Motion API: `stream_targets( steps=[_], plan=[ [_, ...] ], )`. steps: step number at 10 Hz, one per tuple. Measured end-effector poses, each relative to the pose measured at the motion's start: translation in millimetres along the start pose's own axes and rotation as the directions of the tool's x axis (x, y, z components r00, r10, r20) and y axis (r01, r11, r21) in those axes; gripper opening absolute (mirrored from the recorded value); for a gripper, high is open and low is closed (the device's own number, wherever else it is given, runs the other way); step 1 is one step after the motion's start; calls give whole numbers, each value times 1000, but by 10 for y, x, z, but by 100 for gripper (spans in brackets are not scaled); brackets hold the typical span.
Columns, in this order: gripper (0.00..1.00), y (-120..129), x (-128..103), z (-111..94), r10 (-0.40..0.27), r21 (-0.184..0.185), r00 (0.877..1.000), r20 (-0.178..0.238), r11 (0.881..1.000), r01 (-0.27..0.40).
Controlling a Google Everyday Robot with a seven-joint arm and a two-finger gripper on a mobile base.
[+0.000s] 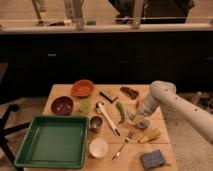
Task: Wipe table surface with towel
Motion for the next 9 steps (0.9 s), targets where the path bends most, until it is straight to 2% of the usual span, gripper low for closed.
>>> stream_targets(
  steps=[2,6,9],
  plan=[
    [0,-3,41,112,12,-27,1000,1,1000,-12],
    [0,-174,76,155,40,-12,999,-26,999,-41],
    [0,-305,-76,137,31,-7,999,-33,999,-31]
  ],
)
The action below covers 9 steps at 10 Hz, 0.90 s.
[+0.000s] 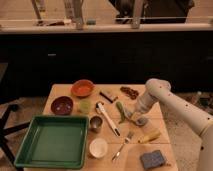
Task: Wipe table surface with towel
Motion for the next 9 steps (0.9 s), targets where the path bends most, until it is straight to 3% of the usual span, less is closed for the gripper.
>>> stream_targets(
  steps=[3,6,9],
  plan=[
    [0,266,-172,28,-58,-28,998,4,998,58],
    [0,380,54,38,-6,-52,1000,-8,999,5],
    [0,195,426,81,92,-57,995,-35,994,-94]
  ],
)
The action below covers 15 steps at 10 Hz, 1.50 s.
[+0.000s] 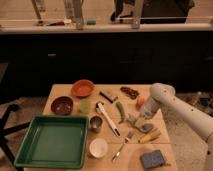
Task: Wipe table surface with towel
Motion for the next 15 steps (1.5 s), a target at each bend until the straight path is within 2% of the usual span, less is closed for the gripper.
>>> stream_targets(
  steps=[2,4,6,9,10,12,14,15],
  plan=[
    [0,-155,13,50,34,4,999,-28,999,-34],
    [0,-239,-95,50,25,16,999,-41,1000,-25],
    [0,-250,-255,-26,4,29,1000,-28,1000,-3],
    [0,-60,-454,-161,-28,19,1000,4,999,28],
    [0,4,-418,-155,-19,8,1000,8,1000,19],
    [0,106,-225,-14,23,-26,1000,10,999,-23],
    [0,87,-32,128,68,-45,998,4,997,-68],
    [0,56,0,122,81,-44,997,3,996,-80]
  ],
)
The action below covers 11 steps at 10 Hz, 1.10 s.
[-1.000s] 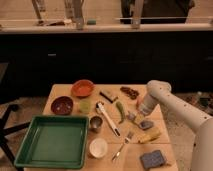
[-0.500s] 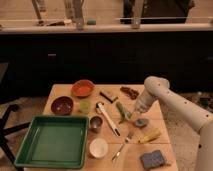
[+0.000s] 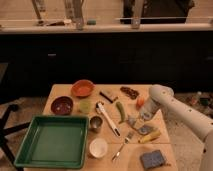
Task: Wipe table surface with towel
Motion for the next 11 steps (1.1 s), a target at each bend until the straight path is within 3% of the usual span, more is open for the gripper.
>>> stream_targets(
  steps=[3,6,9,11],
  plan=[
    [0,-178,-8,-155,25,25,1000,5,999,-25],
    [0,-234,-160,-268,-1,44,1000,8,999,0],
    [0,-100,-315,-73,-46,19,999,-17,999,46],
    [0,1,-274,33,-54,-2,998,-31,999,54]
  ],
)
